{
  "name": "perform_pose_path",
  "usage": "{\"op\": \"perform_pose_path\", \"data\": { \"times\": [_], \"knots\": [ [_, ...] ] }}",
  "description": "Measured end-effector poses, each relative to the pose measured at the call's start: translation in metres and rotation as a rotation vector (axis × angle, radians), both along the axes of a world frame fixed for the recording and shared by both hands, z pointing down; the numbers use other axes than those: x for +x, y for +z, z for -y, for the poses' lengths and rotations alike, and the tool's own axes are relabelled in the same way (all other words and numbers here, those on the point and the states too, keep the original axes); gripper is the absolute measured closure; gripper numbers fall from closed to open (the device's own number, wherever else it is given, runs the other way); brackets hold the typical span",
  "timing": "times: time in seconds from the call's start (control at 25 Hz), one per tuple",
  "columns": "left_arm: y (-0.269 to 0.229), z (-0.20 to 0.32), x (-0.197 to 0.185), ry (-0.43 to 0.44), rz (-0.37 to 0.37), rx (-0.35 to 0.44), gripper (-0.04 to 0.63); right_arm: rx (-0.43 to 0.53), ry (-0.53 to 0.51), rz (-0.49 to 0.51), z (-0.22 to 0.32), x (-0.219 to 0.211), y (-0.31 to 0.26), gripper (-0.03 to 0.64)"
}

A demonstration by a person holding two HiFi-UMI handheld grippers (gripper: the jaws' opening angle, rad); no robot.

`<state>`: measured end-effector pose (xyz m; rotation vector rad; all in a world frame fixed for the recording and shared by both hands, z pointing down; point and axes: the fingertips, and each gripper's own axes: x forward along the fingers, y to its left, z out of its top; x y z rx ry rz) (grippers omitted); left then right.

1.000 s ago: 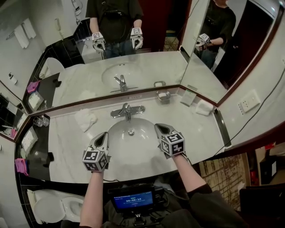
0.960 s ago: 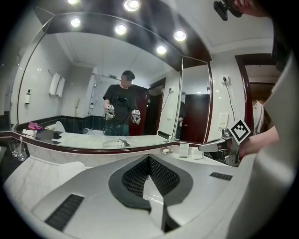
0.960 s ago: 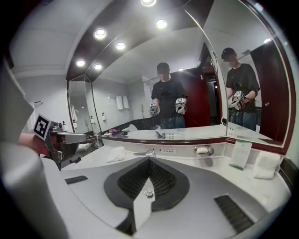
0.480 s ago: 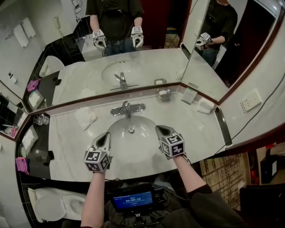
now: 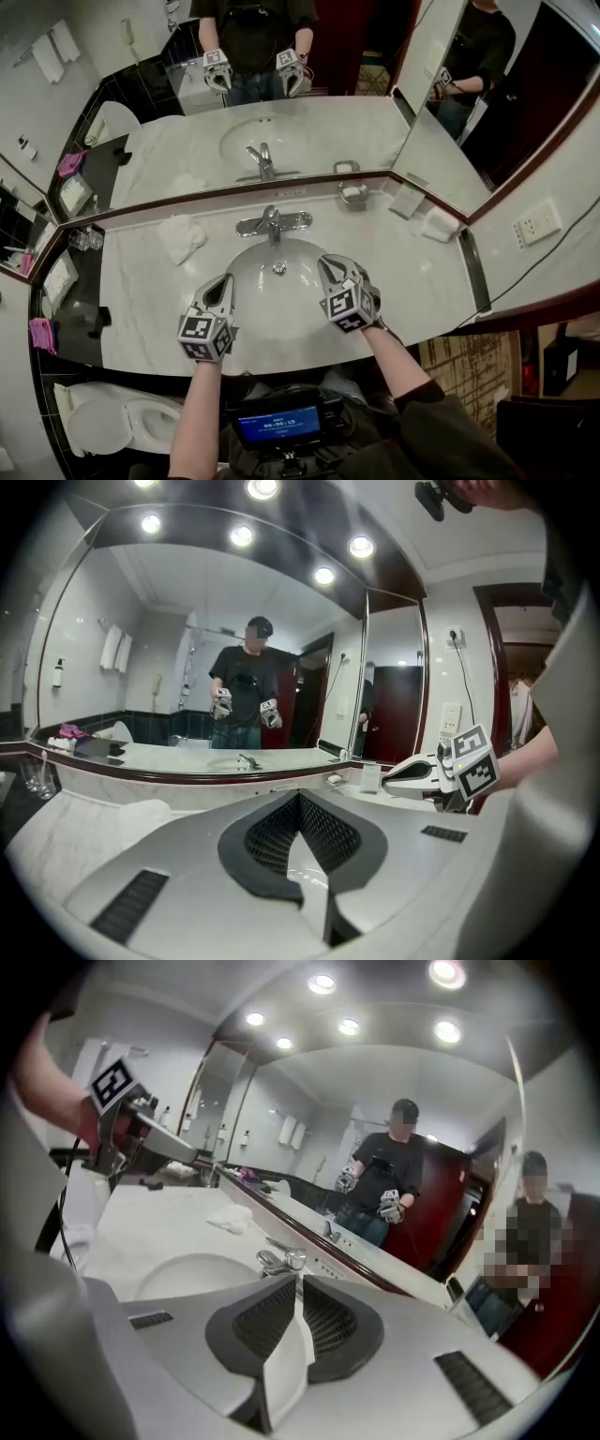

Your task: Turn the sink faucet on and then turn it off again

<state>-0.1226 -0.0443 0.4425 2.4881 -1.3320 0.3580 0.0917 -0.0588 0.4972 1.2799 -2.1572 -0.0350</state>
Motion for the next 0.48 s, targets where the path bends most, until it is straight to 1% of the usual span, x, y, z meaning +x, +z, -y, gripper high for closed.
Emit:
{"op": "perform_pose_path", "data": {
  "times": [0.04,0.08,0.16,0.24,0.36,0.48],
  "knots": [
    [0.001,0.001,0.0,-0.003,-0.001,-0.001,0.595,0.021,-0.036,-0.053,0.004,-0.006,0.001,0.563],
    [0.003,0.002,0.0,-0.007,-0.003,-0.002,0.595,0.042,-0.072,-0.104,0.009,-0.013,0.002,0.538],
    [0.006,0.005,-0.001,-0.015,-0.006,-0.005,0.595,0.086,-0.141,-0.2,0.019,-0.026,0.004,0.529],
    [0.01,0.008,-0.001,-0.02,-0.011,-0.008,0.595,0.122,-0.205,-0.283,0.03,-0.041,0.006,0.498],
    [0.015,0.014,-0.001,-0.027,-0.019,-0.012,0.595,0.156,-0.281,-0.378,0.049,-0.059,0.011,0.45],
    [0.021,0.019,0.001,-0.032,-0.023,-0.014,0.595,0.166,-0.338,-0.449,0.071,-0.074,0.02,0.404]
  ]
}}
